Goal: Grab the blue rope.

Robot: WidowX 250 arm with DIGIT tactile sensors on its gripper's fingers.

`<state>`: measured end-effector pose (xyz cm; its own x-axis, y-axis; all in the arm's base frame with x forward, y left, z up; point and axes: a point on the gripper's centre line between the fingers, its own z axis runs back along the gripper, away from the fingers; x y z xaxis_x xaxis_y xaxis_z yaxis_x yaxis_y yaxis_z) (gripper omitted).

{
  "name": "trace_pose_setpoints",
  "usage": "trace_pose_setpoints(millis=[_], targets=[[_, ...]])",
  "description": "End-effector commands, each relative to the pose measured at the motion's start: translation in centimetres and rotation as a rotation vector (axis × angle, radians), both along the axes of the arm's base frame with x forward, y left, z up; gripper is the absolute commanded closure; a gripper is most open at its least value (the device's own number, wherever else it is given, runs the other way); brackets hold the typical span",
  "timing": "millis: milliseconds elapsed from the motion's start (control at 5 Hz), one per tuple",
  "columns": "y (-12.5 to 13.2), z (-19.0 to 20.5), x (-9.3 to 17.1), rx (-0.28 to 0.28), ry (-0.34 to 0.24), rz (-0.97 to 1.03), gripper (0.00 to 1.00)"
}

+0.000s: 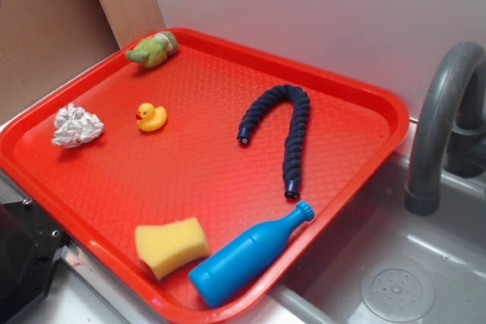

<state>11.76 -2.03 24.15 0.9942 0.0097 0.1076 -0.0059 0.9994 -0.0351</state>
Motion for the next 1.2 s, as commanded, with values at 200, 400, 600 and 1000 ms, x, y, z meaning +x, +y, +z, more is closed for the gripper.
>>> trace_pose_setpoints(millis=[200,400,600,1000], targets=[[-1.7,-0.6,1.1,-0.028,-0.043,0.008,0.00],[-3.1,-1.1,2.5,-0.050,-0.086,0.114,0.00],[-4.6,-2.3,5.0,-0.031,-0.133,0.231,0.00],[-5.3,-6.7,10.1,0.005,-0.200,0.422,0.00]])
